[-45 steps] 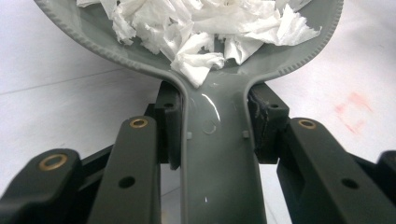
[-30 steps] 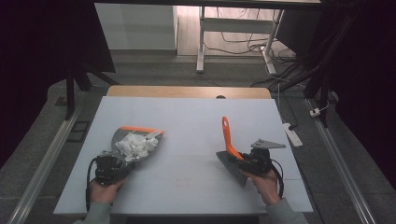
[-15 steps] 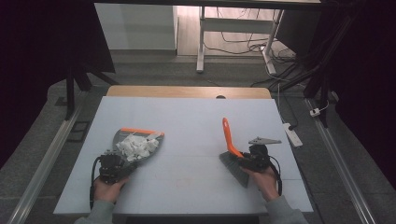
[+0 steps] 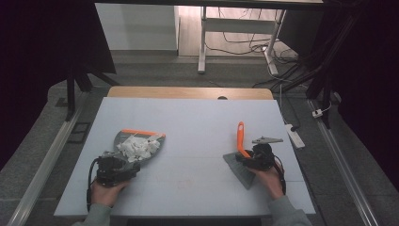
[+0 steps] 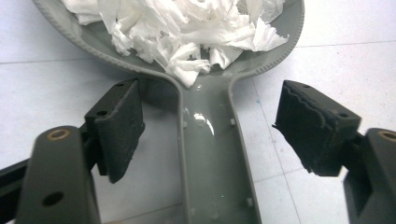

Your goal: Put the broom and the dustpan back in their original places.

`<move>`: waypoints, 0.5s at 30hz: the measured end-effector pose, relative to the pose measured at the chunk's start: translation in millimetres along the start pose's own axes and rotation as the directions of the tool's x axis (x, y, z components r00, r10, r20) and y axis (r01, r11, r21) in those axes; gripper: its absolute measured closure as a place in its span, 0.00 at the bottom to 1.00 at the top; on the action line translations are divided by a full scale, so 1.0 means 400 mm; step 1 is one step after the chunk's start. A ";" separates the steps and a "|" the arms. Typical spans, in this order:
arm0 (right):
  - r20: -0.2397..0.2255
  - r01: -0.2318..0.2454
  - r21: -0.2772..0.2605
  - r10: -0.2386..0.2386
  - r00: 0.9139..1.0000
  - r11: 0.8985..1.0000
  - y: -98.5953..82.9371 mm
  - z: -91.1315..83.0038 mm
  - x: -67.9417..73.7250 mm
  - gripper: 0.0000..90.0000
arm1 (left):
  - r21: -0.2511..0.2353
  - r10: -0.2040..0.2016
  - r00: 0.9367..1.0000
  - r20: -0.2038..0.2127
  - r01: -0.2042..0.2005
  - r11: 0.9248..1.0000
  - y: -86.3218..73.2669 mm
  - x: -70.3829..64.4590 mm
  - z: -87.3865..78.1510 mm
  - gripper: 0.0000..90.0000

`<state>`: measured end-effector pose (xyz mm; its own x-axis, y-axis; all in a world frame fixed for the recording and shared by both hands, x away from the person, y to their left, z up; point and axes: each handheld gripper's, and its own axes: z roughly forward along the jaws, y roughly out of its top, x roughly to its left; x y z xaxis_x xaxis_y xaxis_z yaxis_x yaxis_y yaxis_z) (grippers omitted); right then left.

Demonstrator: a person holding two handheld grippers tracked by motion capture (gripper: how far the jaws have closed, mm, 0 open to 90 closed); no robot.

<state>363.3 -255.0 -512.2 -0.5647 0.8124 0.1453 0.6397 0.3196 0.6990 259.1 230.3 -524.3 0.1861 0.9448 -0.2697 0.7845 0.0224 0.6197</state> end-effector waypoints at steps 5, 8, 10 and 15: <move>0.023 -0.002 0.020 0.001 1.000 1.000 -0.001 0.009 -0.002 0.51 | -0.015 0.046 0.999 0.006 -0.045 0.999 -0.004 0.011 -0.020 0.24; 0.067 0.019 0.021 -0.021 0.998 1.000 0.000 0.011 -0.002 0.47 | -0.027 0.063 0.998 0.016 -0.062 0.998 -0.005 0.019 -0.031 0.24; 0.059 0.011 0.022 -0.013 0.998 1.000 -0.001 0.010 -0.003 0.47 | -0.034 0.075 0.997 0.019 -0.074 0.997 -0.004 0.022 -0.036 0.24; 0.094 0.067 -0.028 -0.064 0.993 0.997 -0.002 -0.015 0.009 0.49 | -0.056 0.154 0.987 0.044 -0.151 0.987 -0.005 0.022 -0.057 0.25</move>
<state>357.7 -255.4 -508.3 -0.5524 0.8329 0.0338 0.5858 0.3590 0.7266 245.9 246.2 -511.1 0.3303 0.9217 -0.2032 0.7131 -0.1026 0.6935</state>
